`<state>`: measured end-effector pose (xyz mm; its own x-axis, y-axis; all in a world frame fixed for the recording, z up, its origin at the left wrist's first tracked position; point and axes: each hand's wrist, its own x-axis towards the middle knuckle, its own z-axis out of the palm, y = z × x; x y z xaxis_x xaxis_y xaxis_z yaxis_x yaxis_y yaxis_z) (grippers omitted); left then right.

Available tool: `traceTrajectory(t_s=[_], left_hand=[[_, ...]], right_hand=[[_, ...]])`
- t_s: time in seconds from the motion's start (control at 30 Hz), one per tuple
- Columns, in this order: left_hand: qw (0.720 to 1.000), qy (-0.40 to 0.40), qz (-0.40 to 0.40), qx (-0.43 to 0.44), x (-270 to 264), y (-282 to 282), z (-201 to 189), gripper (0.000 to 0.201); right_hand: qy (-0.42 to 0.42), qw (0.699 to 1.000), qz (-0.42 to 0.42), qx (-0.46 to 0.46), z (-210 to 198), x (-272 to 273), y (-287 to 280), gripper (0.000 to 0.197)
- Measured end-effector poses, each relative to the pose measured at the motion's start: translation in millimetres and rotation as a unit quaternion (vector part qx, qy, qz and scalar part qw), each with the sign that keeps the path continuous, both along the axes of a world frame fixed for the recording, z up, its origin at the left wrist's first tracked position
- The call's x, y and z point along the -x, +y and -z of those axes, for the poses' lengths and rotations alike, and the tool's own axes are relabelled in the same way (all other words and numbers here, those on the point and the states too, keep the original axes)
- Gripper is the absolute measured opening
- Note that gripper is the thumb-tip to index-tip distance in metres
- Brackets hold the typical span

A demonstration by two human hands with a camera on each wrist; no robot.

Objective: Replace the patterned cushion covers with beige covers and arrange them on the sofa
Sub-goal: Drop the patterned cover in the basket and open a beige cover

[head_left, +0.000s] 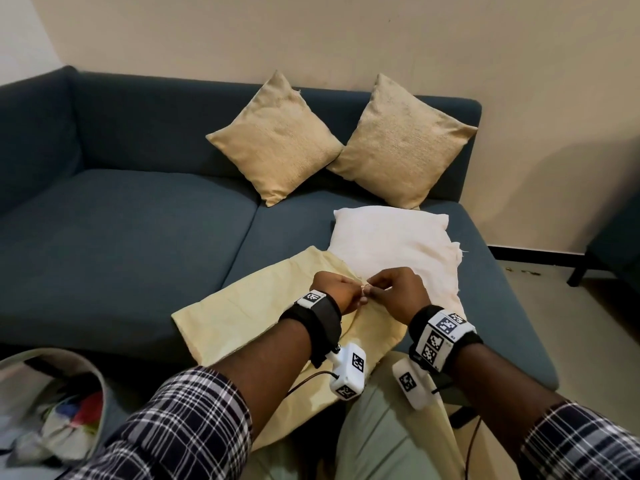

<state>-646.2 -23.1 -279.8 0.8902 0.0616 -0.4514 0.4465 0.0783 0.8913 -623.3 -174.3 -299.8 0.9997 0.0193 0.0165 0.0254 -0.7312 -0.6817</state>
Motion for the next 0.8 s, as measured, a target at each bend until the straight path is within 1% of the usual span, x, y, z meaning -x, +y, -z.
traceTrajectory(t_s=[0.03,0.1,0.23,0.3,0.37,0.4,0.43,0.47,0.53,0.6,0.7,0.8], left_hand=[[1.000,-0.002,0.001,0.006,0.1,0.9,0.0,0.008],[1.000,-0.001,0.002,0.011,-0.3,3.5,0.2,0.009],[1.000,0.000,0.019,0.000,2.2,10.5,-2.9,0.016],[1.000,0.008,0.018,-0.011,5.5,15.3,-3.8,0.019],[0.999,0.025,0.019,-0.026,9.0,25.2,-3.6,0.026],[0.998,0.035,0.029,-0.039,11.7,33.4,-4.4,0.029],[0.997,0.043,0.044,-0.056,14.2,43.2,-6.1,0.030],[0.994,0.049,0.062,-0.076,17.4,55.9,-8.9,0.030],[0.987,0.051,0.096,-0.116,26.3,85.8,-17.5,0.028],[0.979,0.046,0.121,-0.160,37.1,117.8,-25.4,0.027],[0.966,0.041,0.130,-0.219,57.5,166.4,-31.4,0.021],[0.963,0.050,0.117,-0.238,74.8,211.8,-28.9,0.018]], right_hand=[[0.016,1.000,0.001,-0.027,1.0,-2.0,0.3,0.010],[0.042,0.997,0.011,-0.071,0.0,-4.7,1.2,0.006],[0.076,0.991,0.041,-0.102,-0.4,-10.3,4.6,0.016],[0.078,0.987,0.074,-0.118,-1.8,-13.3,6.0,0.021],[0.069,0.981,0.115,-0.139,-5.9,-19.4,1.3,0.027],[0.071,0.979,0.132,-0.141,-8.2,-23.5,-4.7,0.026],[0.073,0.976,0.149,-0.140,-12.5,-27.7,-12.7,0.021],[0.076,0.974,0.166,-0.136,-18.1,-30.3,-21.3,0.021],[0.091,0.963,0.207,-0.144,-24.5,-33.8,-38.4,0.036],[0.096,0.956,0.234,-0.150,-26.1,-34.1,-50.5,0.041],[0.096,0.957,0.241,-0.131,-26.0,-31.1,-56.1,0.039],[0.096,0.959,0.241,-0.115,-25.7,-26.3,-52.8,0.040]])
